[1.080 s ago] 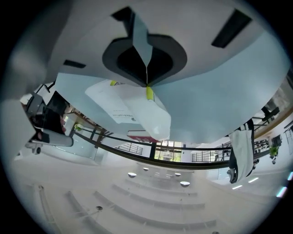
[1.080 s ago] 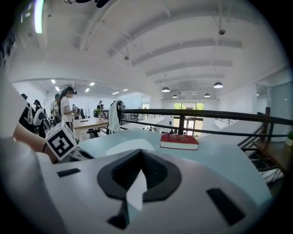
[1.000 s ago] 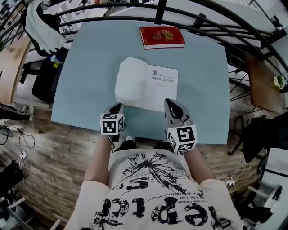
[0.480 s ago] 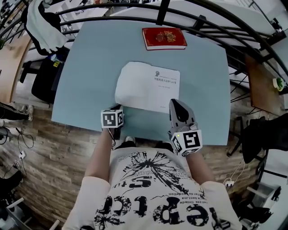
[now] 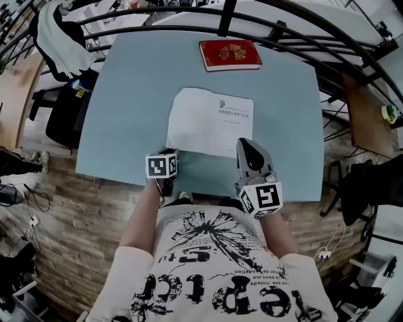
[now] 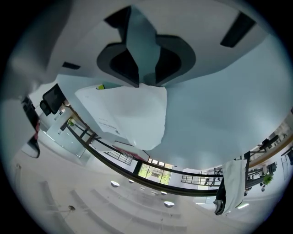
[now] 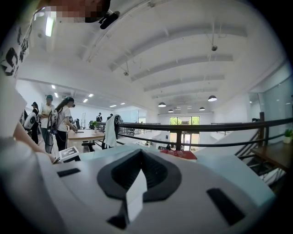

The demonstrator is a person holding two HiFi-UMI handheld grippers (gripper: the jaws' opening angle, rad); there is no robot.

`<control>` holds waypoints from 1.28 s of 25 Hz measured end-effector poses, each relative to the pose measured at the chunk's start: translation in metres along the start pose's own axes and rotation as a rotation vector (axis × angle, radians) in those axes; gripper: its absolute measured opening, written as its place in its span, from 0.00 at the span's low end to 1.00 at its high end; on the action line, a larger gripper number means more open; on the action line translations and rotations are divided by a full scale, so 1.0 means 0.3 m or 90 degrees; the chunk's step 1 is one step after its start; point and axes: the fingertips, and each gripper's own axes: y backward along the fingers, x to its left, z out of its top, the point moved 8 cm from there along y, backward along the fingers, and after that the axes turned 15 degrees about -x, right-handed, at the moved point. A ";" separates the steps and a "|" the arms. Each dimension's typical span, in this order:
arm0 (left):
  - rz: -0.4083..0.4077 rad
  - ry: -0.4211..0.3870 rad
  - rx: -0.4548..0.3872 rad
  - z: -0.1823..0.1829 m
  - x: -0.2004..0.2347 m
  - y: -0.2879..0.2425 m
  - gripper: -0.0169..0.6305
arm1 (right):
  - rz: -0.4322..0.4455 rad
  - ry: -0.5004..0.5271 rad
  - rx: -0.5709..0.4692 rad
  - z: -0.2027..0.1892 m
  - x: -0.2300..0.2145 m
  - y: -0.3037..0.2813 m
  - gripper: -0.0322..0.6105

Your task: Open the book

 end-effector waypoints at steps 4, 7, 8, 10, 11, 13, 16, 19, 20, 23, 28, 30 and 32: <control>0.019 -0.043 -0.025 0.041 0.000 0.051 0.25 | -0.005 -0.005 -0.004 0.016 0.005 0.008 0.07; 0.046 -0.046 -0.086 0.116 -0.003 0.100 0.15 | -0.006 -0.003 -0.012 0.023 -0.004 0.013 0.07; 0.053 -0.043 -0.109 0.142 -0.008 0.113 0.11 | -0.007 -0.003 -0.014 0.025 -0.010 0.014 0.07; 0.053 -0.035 -0.148 0.188 -0.031 0.135 0.09 | -0.004 -0.003 -0.019 0.030 -0.024 0.020 0.07; 0.047 -0.033 -0.166 0.210 -0.050 0.146 0.08 | -0.002 -0.003 -0.021 0.036 -0.032 0.023 0.07; 0.029 -0.038 -0.202 0.257 -0.099 0.169 0.07 | 0.001 -0.006 -0.029 0.049 -0.050 0.032 0.07; -0.003 -0.065 -0.265 0.335 -0.192 0.210 0.06 | 0.007 -0.003 -0.044 0.079 -0.082 0.043 0.07; -0.034 -0.112 -0.327 0.410 -0.303 0.254 0.06 | 0.013 0.009 -0.055 0.107 -0.119 0.056 0.07; -0.044 -0.129 -0.347 0.433 -0.341 0.268 0.06 | 0.013 0.012 -0.058 0.115 -0.132 0.061 0.07; -0.073 -0.185 -0.406 0.494 -0.451 0.310 0.06 | 0.011 0.020 -0.068 0.134 -0.170 0.073 0.07; -0.134 -0.293 -0.506 0.553 -0.611 0.370 0.06 | -0.002 0.029 -0.076 0.145 -0.232 0.090 0.07; -0.164 -0.325 -0.531 0.553 -0.651 0.386 0.06 | -0.003 0.030 -0.079 0.154 -0.249 0.095 0.07; -0.194 -0.333 -0.542 0.543 -0.674 0.394 0.06 | -0.003 0.035 -0.081 0.158 -0.262 0.101 0.07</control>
